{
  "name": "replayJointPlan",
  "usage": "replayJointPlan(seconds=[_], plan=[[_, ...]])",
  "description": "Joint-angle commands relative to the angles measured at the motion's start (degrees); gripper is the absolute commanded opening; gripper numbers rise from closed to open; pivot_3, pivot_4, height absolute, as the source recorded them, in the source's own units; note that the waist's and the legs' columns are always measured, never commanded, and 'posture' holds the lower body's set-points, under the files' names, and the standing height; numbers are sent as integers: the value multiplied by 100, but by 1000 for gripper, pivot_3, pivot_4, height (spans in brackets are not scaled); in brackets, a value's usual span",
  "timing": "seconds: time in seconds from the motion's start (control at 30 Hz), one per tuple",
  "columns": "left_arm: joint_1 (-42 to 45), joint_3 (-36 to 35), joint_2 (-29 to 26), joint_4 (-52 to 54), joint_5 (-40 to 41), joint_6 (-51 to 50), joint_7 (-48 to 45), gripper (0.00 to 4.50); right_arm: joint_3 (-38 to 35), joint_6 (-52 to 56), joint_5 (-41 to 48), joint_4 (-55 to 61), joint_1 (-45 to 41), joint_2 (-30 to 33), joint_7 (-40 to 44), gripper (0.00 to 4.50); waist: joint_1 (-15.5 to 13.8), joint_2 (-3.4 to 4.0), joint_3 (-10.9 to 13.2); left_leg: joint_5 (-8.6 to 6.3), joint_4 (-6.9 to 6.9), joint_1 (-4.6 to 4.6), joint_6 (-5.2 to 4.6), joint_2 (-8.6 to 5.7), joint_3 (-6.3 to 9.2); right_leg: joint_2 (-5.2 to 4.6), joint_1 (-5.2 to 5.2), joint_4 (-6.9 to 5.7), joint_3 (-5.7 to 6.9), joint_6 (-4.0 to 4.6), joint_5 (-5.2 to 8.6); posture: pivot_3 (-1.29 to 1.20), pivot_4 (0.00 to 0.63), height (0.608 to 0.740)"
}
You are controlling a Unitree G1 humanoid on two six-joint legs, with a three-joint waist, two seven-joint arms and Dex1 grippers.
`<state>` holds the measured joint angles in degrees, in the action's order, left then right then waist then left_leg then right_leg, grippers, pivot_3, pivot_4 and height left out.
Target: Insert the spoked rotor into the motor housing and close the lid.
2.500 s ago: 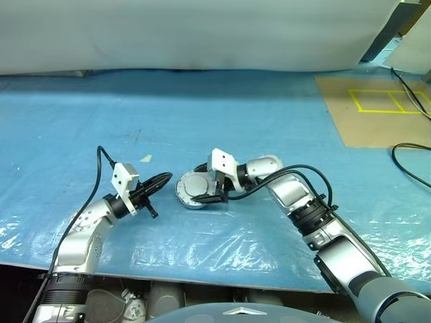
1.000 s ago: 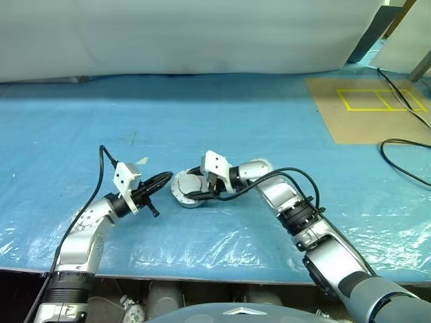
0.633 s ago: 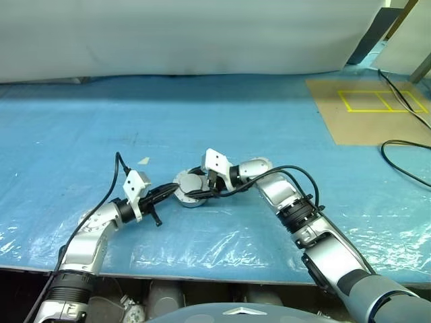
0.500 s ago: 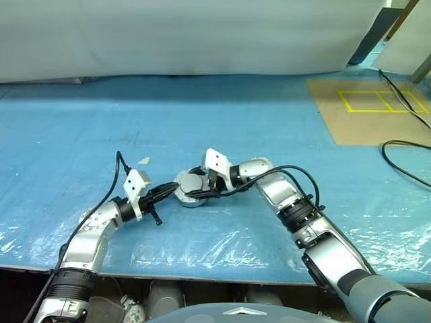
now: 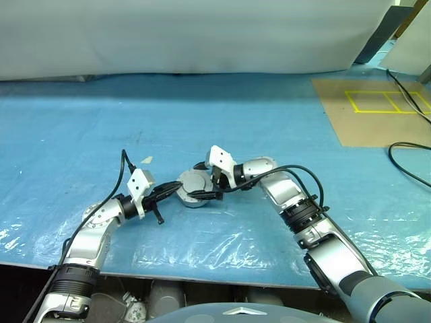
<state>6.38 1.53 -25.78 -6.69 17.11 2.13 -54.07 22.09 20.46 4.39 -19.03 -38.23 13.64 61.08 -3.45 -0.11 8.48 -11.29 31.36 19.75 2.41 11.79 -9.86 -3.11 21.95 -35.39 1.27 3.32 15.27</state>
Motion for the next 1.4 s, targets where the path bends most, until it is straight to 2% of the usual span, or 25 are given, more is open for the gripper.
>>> replayJointPlan(seconds=[0.03,0.27,0.47,0.67,0.87,1.03,1.17,1.33,1.4], plan=[[-25,112,-44,-186,-163,-48,-8,0,-266,557,355,122,-74,114,225,4471,-39,0,0,1,0,7,-1,0,-2,0,7,0,0,-1,1,0,150,740],[-5,98,-30,-202,-158,-34,1,0,-1048,1408,1219,522,-117,196,266,4471,-64,-1,1,16,-11,57,21,-2,-13,3,46,2,9,-31,-15,0,150,740],[-28,95,-31,-187,-146,-52,-1,0,-1575,2530,1684,112,-100,205,-75,4471,-61,-1,1,16,-11,50,21,-2,-13,3,42,2,11,-30,-14,0,150,740],[-70,102,-42,-189,-151,-28,-22,0,-1568,4047,2176,-122,100,220,17,4471,-61,1,2,16,-10,43,22,-2,-14,3,35,4,10,-7,0,0,150,740],[-41,83,-53,-204,-154,-23,-27,0,-1624,4572,2524,18,144,-29,-166,4471,-62,2,2,16,-10,42,22,-1,-14,3,35,3,11,-7,0,0,150,740],[-42,64,-64,-189,-159,-9,-20,0,-1967,4718,2781,-14,96,-345,-456,4471,-61,3,3,16,-10,41,22,1,-14,3,38,3,11,-6,1,0,150,740],[-58,55,-64,-163,-155,-9,-7,0,-2135,4703,2771,-153,127,-356,-626,3617,-62,4,3,16,-10,42,23,1,-14,3,40,2,10,-6,1,0,150,740],[-87,58,-57,-166,-162,8,-7,0,-2062,4722,2782,8,254,-323,-601,1861,-72,3,3,16,-13,46,24,0,-14,2,40,3,11,-7,0,0,150,740],[-81,57,-49,-167,-161,3,-8,0,-2031,4717,2795,76,284,-339,-620,1357,-65,7,5,16,-15,45,24,0,-15,2,39,4,12,-8,0,0,150,740]])
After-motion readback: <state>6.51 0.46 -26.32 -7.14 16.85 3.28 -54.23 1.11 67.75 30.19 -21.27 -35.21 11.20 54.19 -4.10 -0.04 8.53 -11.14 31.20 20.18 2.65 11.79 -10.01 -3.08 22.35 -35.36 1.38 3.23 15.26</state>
